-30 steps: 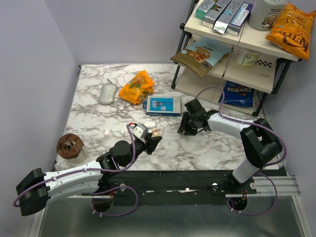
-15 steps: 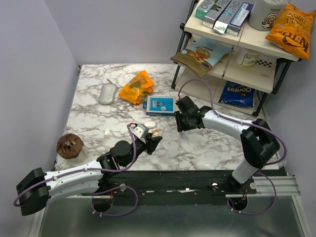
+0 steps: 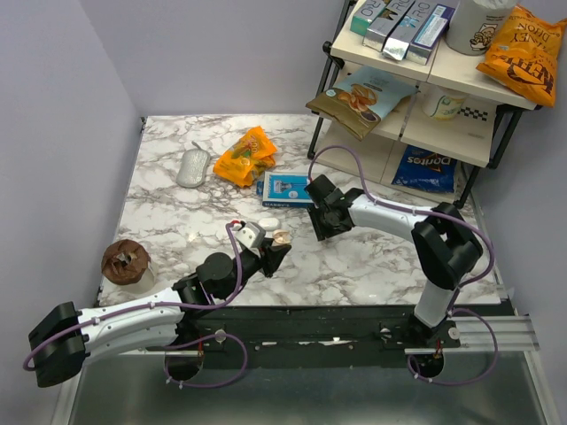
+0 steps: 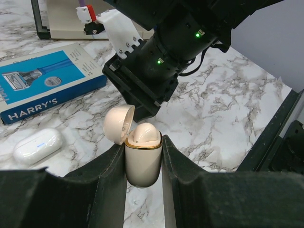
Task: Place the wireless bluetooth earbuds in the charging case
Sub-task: Pick up the earbud from the center of the board.
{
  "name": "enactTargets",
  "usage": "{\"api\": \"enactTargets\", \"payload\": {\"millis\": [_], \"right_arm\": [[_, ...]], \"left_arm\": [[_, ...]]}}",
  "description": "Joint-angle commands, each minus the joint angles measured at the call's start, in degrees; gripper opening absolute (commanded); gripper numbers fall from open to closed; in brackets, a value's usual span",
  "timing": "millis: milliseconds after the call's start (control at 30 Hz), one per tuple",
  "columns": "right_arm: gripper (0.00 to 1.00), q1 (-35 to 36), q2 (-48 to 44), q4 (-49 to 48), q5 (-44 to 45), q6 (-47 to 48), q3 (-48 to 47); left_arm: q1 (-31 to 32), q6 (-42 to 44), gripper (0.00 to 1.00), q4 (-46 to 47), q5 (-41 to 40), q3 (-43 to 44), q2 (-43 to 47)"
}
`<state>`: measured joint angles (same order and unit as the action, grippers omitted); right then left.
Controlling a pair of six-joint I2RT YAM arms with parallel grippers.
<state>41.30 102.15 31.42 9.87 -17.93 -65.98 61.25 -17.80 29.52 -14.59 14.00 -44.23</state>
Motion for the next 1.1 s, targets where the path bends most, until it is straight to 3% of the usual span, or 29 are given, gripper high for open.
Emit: {"api": "enactTargets", "payload": {"millis": [0,933,1067], "right_arm": [[0.52,0.18,1.3,1.28,1.21,0.62,-1.35],[0.48,0.89,4.9,-0.22,-1.08,1.67,-2.31],[0.42,0.89,5.25,-0.22,-1.78,1.5,-2.23]], "left_arm": [[0.36,0.14,0.0,1.33,-1.14,-0.73,0.37],[0.36,0.22,0.0,1.51,-1.32,-1.34,0.55],[0.44,0.4,0.0,1.16,-1.41,-1.17,0.72]]}}
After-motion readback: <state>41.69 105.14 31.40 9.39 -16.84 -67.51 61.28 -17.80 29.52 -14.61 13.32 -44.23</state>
